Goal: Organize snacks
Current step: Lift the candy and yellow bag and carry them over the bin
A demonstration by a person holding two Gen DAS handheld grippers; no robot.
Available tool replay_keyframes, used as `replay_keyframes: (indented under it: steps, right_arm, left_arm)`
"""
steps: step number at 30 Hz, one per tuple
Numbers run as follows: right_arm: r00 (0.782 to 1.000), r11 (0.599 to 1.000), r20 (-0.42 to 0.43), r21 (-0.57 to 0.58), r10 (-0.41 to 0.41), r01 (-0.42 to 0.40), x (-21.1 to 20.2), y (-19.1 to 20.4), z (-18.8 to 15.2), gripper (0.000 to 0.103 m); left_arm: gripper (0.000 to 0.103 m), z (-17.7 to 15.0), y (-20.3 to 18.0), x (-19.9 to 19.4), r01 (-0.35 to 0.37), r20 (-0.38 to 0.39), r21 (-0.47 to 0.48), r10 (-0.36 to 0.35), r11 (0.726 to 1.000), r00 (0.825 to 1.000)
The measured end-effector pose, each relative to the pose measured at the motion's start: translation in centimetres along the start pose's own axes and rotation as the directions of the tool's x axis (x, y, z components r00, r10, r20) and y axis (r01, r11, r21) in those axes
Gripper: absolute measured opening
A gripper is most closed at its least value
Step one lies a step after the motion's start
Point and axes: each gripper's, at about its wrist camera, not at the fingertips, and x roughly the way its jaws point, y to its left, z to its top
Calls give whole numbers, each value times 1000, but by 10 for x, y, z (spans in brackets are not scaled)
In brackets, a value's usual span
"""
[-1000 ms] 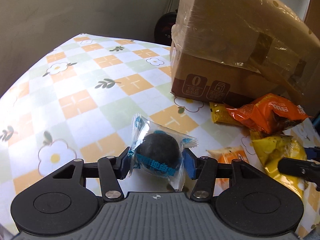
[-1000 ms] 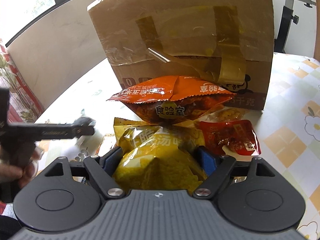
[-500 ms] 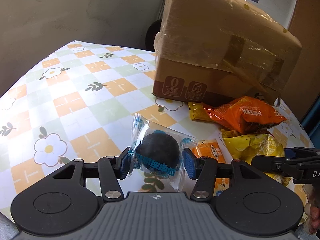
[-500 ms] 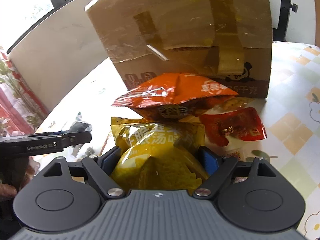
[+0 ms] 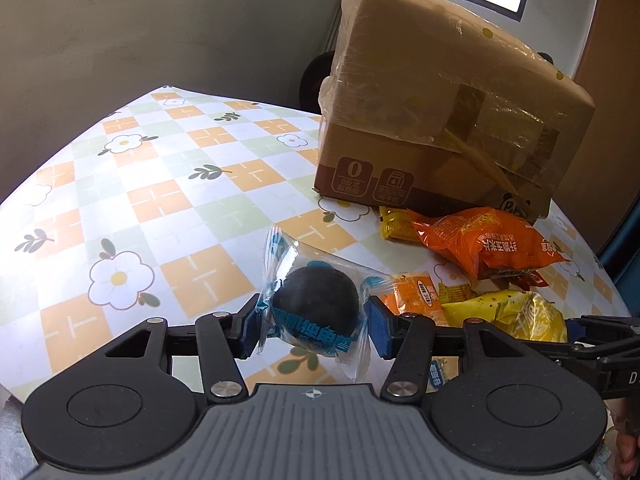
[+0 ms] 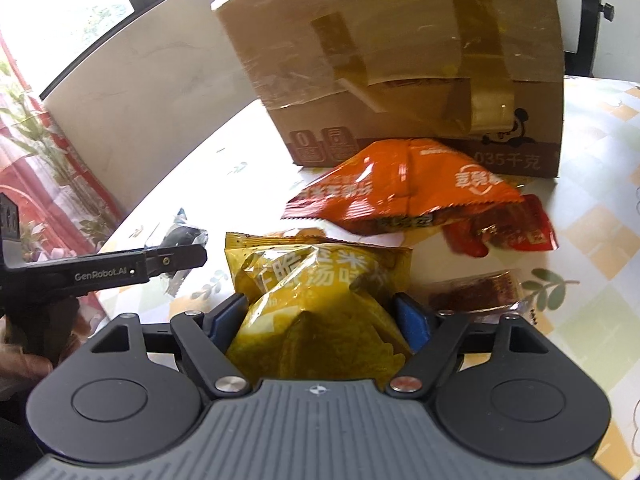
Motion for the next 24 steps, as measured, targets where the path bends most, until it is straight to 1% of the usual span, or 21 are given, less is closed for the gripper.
replay_keyframes:
  steps: [4,9,12,16,20,24]
  right_arm:
    - [999,999,26,-15,28,-28,-7,7,-4,79]
    - [995,997,86,-57,59,-54,-23,20,-2,79]
    - [987,995,138,-68,83,-74,-35,25,3,79]
    - [973,992,203,-69,113,-101,-51,28,14,79]
    - [954,989,263,-72,146,-132,-68,27,26,79]
    - [932,988,331,-91,150,-127,-84,28,40,79]
  left_arm:
    - [56,-3,0,-7,-6,11,-11,6,1000,1000]
    - [56,-3,2,-17,-12,34,-19,12,1000,999]
    - [56,1,3,-24,-15,63,-18,16,1000,998]
    - [56,14,1,-34,-21,114,-9,22,1000,993]
    - [56,33,-2,-45,-16,170,-24,19,1000,985]
    - [56,52,-7,-58,-6,235,-17,10,1000,972]
